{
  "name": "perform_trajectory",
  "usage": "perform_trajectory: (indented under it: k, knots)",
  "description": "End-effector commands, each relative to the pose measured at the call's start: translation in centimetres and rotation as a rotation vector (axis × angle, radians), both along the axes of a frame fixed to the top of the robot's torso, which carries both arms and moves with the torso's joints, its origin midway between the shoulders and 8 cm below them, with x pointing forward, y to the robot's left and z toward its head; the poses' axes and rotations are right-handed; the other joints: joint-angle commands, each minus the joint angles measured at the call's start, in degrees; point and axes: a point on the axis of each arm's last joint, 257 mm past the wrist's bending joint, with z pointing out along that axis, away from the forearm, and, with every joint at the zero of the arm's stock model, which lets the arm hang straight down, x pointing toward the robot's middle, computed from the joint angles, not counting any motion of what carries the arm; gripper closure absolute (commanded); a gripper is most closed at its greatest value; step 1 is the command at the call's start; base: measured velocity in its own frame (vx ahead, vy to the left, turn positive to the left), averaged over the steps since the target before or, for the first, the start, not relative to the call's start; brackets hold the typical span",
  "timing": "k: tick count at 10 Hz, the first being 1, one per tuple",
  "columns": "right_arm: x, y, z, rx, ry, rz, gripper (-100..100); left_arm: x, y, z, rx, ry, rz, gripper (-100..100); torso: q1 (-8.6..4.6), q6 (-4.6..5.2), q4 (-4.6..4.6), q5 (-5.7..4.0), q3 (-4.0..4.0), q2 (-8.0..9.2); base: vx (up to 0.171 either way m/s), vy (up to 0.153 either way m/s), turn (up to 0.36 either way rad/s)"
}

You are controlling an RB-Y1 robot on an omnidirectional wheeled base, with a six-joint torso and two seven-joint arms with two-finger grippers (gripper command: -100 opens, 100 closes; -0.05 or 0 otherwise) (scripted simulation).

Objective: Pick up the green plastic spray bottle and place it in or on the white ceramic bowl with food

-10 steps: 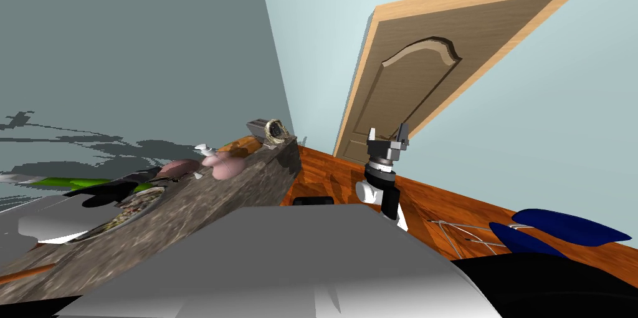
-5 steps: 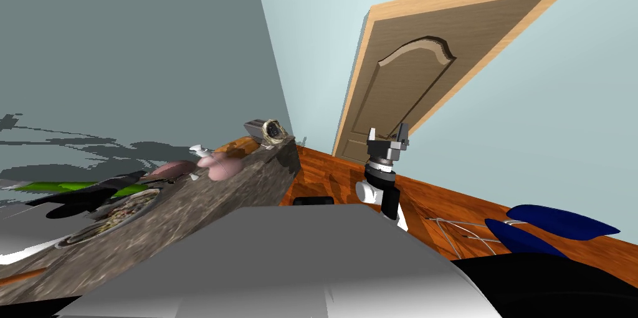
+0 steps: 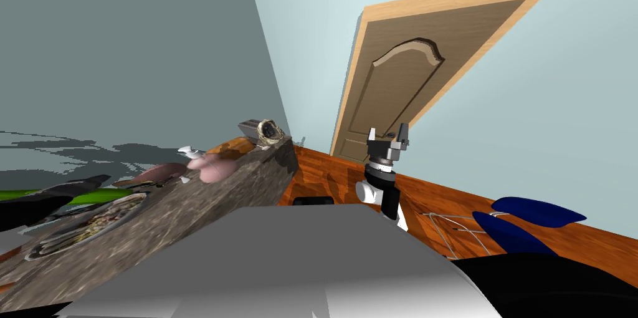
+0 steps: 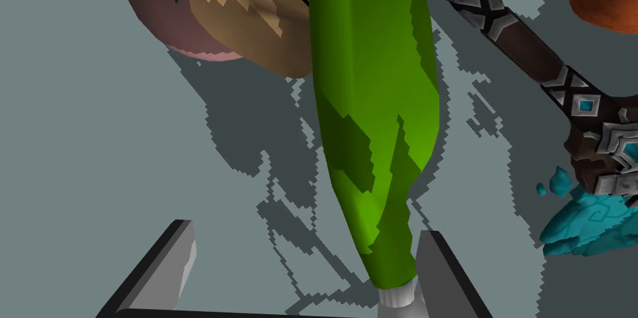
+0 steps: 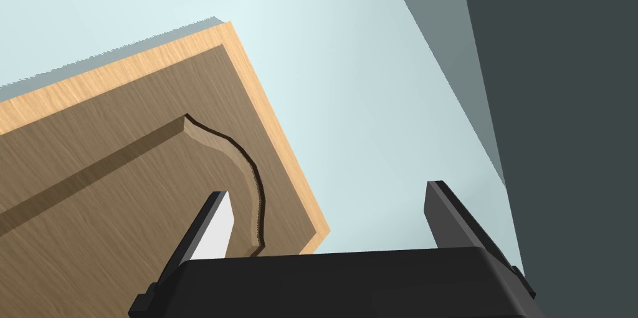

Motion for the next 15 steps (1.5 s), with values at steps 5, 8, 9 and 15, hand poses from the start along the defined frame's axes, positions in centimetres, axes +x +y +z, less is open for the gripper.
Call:
perform_trajectory:
  k: [5, 8, 9, 15]
  knots:
    - [0.0, 0.0, 0.0, 0.000, 0.000, 0.000, 0, -0.4, 1.3, 3.9, 0.017, -0.022, -0.014, -100, -0.14, -0.04, 0.00, -0.04, 0.00, 0.00, -0.008, -0.047, -0.053]
    - [0.0, 0.0, 0.0, 0.000, 0.000, 0.000, 0, -1.6, 1.8, 3.9, 0.022, -0.012, 0.007, -100, 0.13, -0.01, -0.01, 0.05, -0.01, -0.03, 0.000, 0.005, -0.001]
    - [0.0, 0.0, 0.0, 0.000, 0.000, 0.000, 0, -2.4, 2.2, 4.2, 0.028, -0.014, 0.026, -100, 0.15, 0.02, -0.01, 0.05, -0.03, -0.04, 0.000, 0.000, 0.000]
    - [0.0, 0.0, 0.0, 0.000, 0.000, 0.000, 0, -3.9, 2.9, 6.1, 0.033, -0.011, 0.060, -100, 0.10, 0.01, 0.01, 0.03, 0.03, 0.05, -0.017, -0.003, -0.034]
